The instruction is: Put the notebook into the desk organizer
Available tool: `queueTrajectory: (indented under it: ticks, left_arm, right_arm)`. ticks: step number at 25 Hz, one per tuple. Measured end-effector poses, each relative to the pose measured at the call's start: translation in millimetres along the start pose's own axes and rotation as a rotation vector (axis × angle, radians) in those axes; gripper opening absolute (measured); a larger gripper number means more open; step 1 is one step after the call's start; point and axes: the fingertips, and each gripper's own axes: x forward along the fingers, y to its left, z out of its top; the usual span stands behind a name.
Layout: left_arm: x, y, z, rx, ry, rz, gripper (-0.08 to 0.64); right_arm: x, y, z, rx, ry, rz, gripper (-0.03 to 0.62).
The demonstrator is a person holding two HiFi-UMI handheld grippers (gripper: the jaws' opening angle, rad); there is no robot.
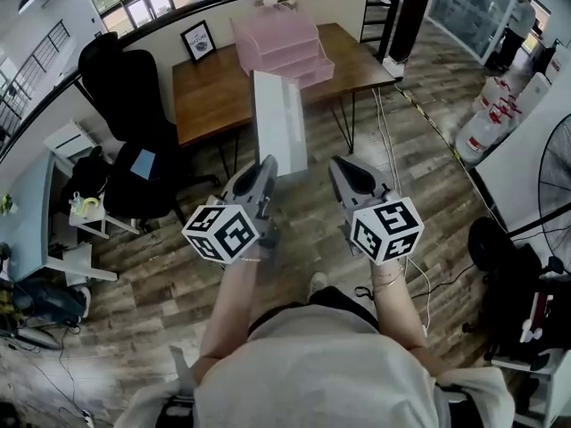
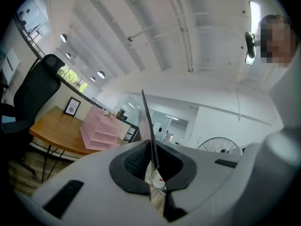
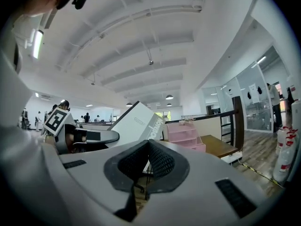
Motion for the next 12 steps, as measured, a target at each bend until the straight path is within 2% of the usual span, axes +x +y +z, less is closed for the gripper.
queueTrajectory:
  ticks: [6,12]
  left_arm:
    - [66,5,7,0.01,-0.024,0.0,0.023]
    - [93,19,4,-0.012,-0.074,0.064,0.022]
  right_arm:
    - [31,-57,16,-0.013,-0.022,0.041,0.012]
    - [45,-96,13,0.008,-0.023,0.058,0.012]
